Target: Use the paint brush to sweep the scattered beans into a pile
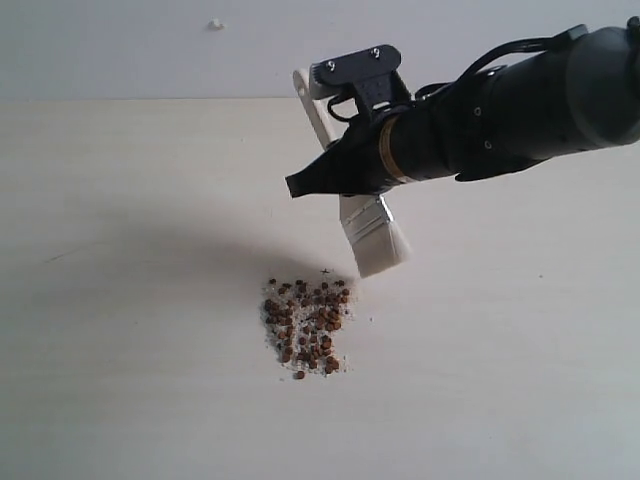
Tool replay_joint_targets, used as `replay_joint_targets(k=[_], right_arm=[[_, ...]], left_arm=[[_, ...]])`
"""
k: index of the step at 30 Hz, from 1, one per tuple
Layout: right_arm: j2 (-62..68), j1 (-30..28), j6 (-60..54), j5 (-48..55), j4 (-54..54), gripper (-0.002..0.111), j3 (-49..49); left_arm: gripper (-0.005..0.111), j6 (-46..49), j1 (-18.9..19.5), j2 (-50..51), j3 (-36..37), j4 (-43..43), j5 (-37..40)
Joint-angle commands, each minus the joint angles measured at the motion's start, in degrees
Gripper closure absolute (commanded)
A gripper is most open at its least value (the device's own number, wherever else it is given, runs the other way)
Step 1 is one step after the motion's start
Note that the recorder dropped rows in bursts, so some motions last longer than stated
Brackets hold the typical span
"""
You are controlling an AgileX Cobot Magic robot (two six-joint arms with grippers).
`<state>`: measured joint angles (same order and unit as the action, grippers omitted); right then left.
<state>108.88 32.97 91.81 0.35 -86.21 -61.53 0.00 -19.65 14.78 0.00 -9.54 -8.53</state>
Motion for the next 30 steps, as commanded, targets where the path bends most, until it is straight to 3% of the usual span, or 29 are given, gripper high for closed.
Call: replay_joint_targets(k=[1, 12, 30], right_arm=[[3.3, 0.0, -0.4, 0.9, 0.3, 0.108, -0.4], [4.5, 0.0, -0.1, -9.4, 2.2, 0.108, -0.5], [-14.3, -0.1, -0.1, -4.6, -0.9, 0.108, 2.8]], left_arm=[[0.107, 0.4, -0.3, -0.3, 0.0, -0.2, -0.2], [0.107, 0.4, -0.3, -0.3, 0.0, -0.2, -0.2], [0.107, 0.4, -0.3, -0.3, 0.0, -0.2, -0.2]])
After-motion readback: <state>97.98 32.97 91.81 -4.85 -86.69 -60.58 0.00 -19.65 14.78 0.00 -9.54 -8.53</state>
